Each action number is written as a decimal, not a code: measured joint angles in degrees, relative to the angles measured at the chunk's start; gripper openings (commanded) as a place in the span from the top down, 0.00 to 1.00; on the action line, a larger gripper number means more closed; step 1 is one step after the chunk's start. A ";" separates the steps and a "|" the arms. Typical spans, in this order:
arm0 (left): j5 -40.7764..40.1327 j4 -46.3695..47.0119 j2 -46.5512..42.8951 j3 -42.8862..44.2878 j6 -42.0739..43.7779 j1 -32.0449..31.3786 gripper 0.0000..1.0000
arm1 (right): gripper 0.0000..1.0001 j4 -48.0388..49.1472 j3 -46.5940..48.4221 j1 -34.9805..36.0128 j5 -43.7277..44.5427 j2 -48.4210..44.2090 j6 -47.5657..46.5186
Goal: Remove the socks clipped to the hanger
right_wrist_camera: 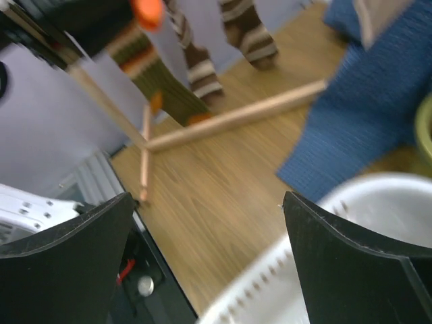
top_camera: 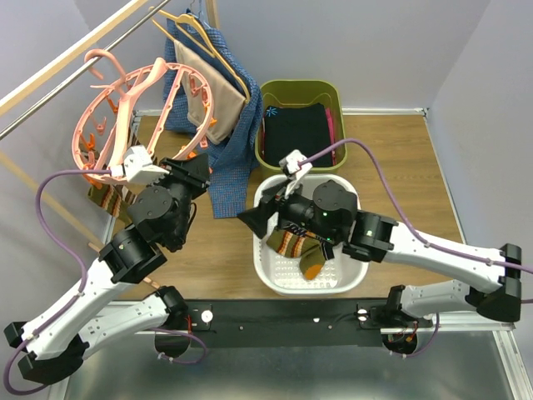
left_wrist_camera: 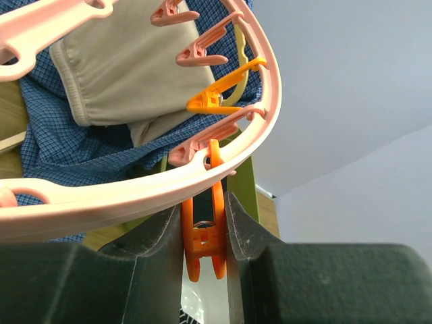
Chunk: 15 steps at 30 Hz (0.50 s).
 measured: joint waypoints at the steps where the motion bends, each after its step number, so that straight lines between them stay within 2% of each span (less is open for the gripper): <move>1: 0.20 0.00 -0.11 0.00 -0.11 -0.02 0.98 | 0.06 3.26 0.00 0.00 -1.36 1.09 -0.81; 5: 0.87 0.02 -0.70 -0.20 -0.50 0.00 0.98 | 0.23 14.60 0.00 -0.07 -5.73 6.25 -3.15; 8: 1.38 0.31 -0.87 -0.28 -0.70 0.00 0.98 | 0.32 22.12 -0.13 -0.35 -8.17 9.73 -4.42; 11: 1.81 0.50 -0.85 -0.28 -0.83 0.00 0.98 | 0.38 26.93 -0.15 -1.27 -10.21 11.69 -4.74; 15: 2.23 0.85 -0.85 -0.31 -1.03 0.00 0.98 | 0.41 30.82 -0.13 -3.93 -14.05 12.33 -4.70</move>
